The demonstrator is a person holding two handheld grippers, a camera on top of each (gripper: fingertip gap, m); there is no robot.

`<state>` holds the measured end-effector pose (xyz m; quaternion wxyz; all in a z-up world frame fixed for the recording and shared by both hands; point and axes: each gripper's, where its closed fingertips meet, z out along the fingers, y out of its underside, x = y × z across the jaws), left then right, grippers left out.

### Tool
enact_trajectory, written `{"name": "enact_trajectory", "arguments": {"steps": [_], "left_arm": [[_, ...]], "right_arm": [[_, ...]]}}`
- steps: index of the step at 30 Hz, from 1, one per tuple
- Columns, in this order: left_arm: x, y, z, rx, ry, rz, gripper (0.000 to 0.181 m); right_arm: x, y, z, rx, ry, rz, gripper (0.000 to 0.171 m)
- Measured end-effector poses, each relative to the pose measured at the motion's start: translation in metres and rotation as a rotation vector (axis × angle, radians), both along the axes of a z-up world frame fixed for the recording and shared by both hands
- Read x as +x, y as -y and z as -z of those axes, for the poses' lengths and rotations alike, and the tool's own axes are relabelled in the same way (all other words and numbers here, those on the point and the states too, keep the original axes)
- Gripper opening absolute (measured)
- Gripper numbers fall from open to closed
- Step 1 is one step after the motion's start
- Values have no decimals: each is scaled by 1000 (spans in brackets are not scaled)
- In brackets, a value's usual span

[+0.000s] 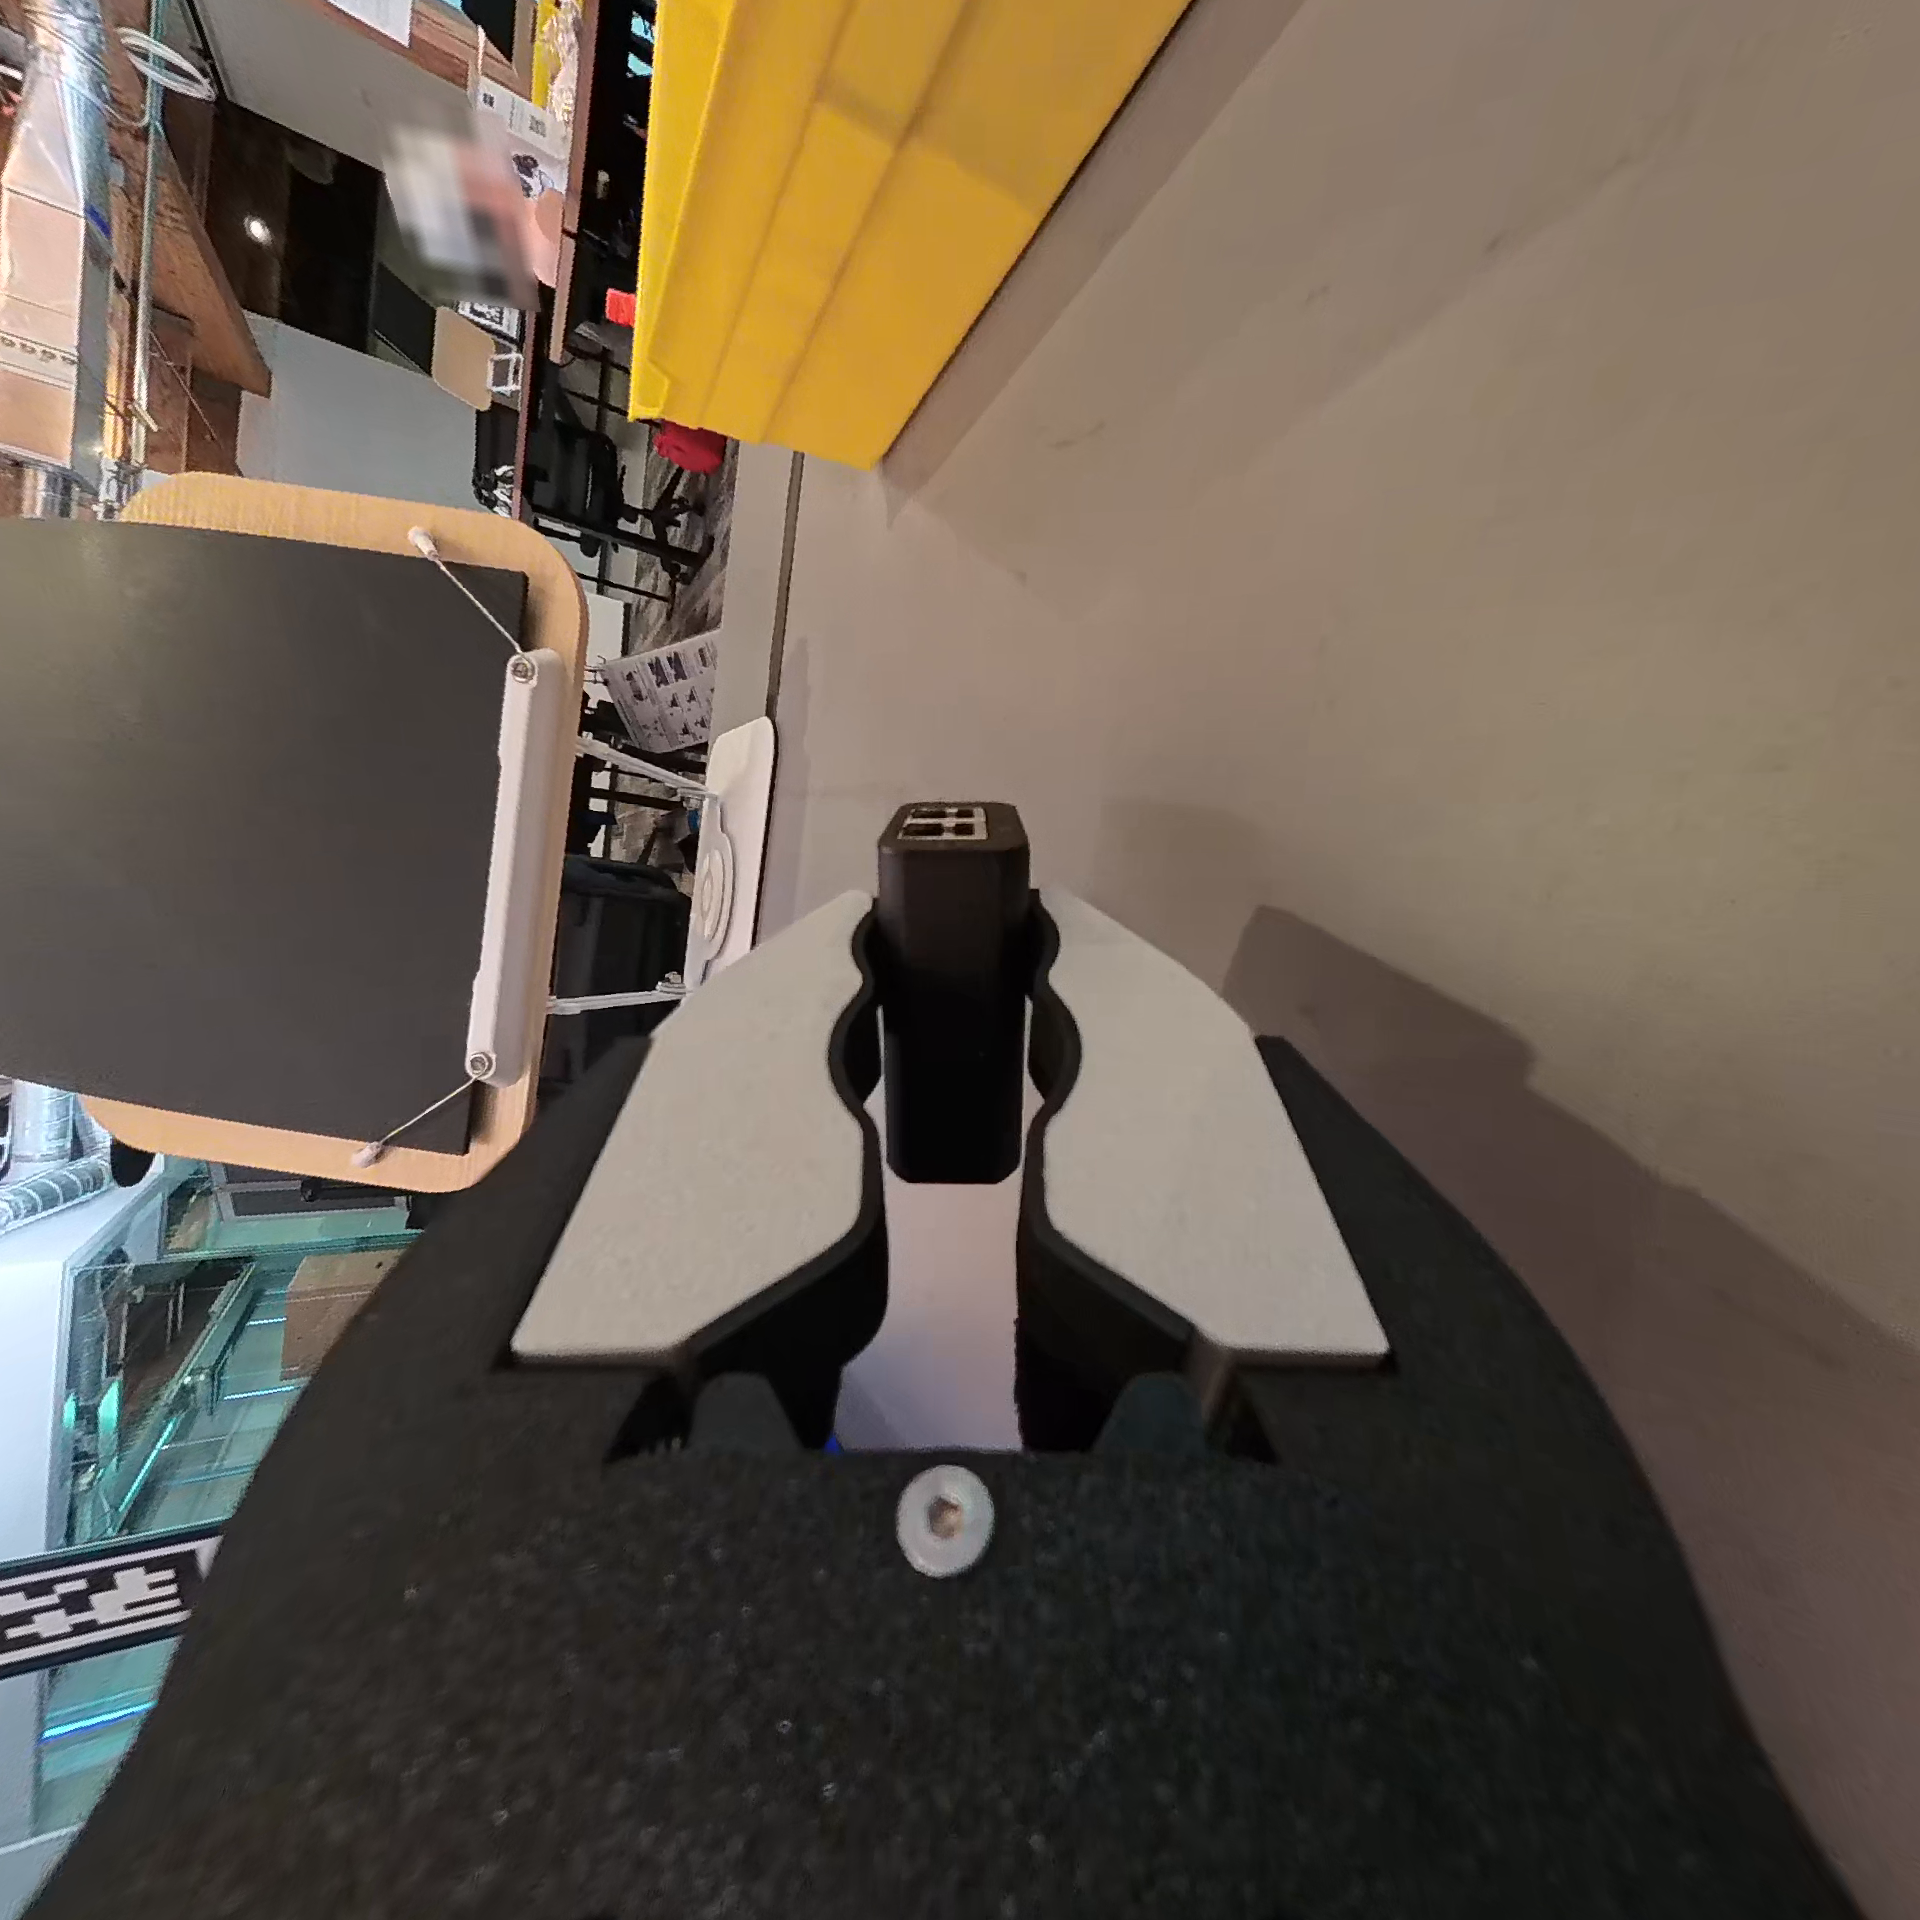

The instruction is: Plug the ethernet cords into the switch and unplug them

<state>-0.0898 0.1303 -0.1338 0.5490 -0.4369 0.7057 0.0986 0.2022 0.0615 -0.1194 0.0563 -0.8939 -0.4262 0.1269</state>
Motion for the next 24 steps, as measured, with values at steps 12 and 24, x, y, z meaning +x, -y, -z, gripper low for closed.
{"name": "enact_trajectory", "arguments": {"steps": [12, 24], "left_arm": [[0, 6, -20, 39, 74, 42, 24], [7, 53, -61, -260, 407, 429, 23]], "right_arm": [[-132, 48, -110, 811, -850, 414, 42], [-275, 43, -37, 491, -1067, 320, 57]]}}
